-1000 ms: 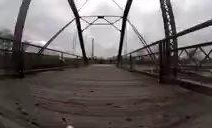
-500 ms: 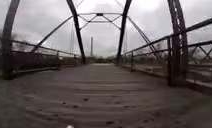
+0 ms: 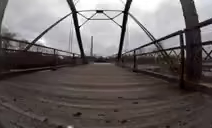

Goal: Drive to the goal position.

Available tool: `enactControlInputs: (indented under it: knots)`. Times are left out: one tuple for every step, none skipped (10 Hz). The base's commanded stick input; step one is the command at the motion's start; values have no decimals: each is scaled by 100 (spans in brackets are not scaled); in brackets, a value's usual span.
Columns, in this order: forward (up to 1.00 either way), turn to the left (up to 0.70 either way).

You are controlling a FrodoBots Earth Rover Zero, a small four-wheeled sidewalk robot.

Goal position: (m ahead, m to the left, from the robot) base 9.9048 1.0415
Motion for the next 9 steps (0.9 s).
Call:
enactControlInputs:
  knots:
    - [100, 0]
    - [100, 0]
    - [100, 0]
    - [100, 0]
    - [100, 0]
    - [100, 0]
    - [100, 0]
    - [96, 0]
    - [79, 0]
